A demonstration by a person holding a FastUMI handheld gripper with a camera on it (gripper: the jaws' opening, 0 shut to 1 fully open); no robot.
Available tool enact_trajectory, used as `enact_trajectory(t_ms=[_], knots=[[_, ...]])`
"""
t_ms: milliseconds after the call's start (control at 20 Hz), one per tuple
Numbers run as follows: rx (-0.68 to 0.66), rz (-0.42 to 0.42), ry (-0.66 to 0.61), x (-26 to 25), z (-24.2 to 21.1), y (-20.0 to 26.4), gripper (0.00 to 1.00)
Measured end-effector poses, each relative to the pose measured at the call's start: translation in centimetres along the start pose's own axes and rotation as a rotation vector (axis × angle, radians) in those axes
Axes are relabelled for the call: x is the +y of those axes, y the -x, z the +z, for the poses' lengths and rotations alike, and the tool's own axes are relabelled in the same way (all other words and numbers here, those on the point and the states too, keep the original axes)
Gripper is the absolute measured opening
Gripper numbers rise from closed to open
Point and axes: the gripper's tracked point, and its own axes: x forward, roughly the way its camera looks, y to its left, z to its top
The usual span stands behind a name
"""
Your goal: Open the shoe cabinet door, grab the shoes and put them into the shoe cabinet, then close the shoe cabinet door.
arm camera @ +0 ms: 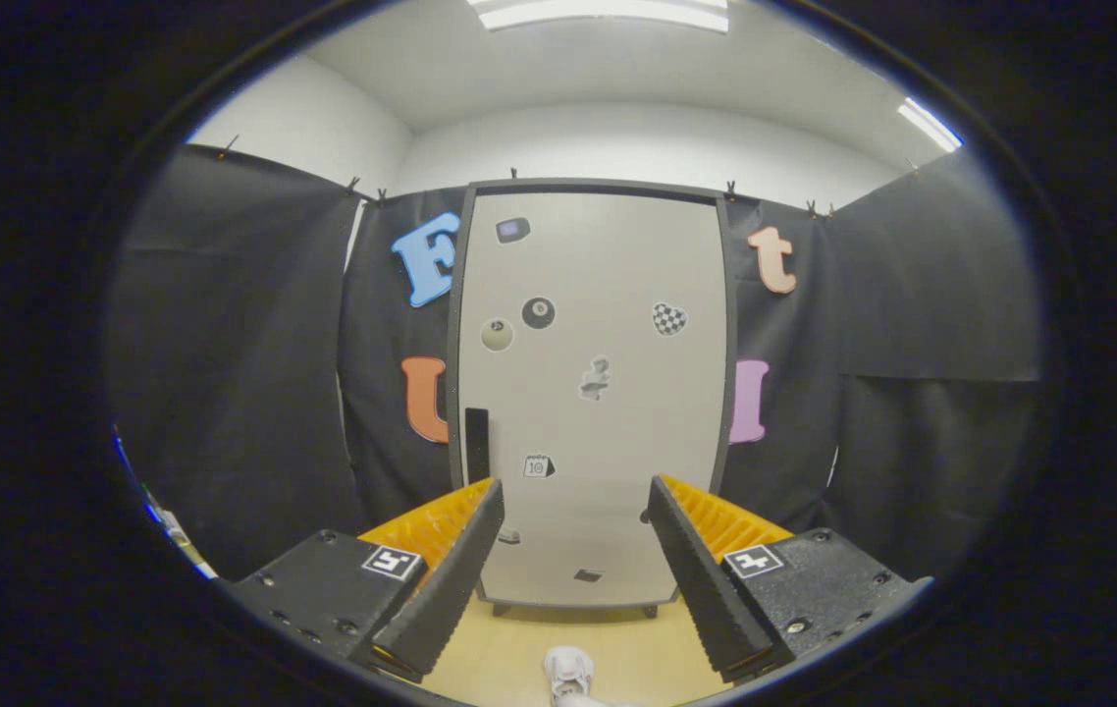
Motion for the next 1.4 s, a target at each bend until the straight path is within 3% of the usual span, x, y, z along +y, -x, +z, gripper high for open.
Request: enact_trajectory(t_ms=[350,650,1100,1400], knots=[[0.017,-0.006,-0.005,0.2,-0.8,-1.0,0.97],[0.005,-0.023,-0.017,1.8,-1.2,-4.6,0.97],[0.015,0.044,-0.017,9.9,-2.7,-16.0,0.97],[0.061,0.085,-0.049,11.9,-5.1,-23.2,0.97]])
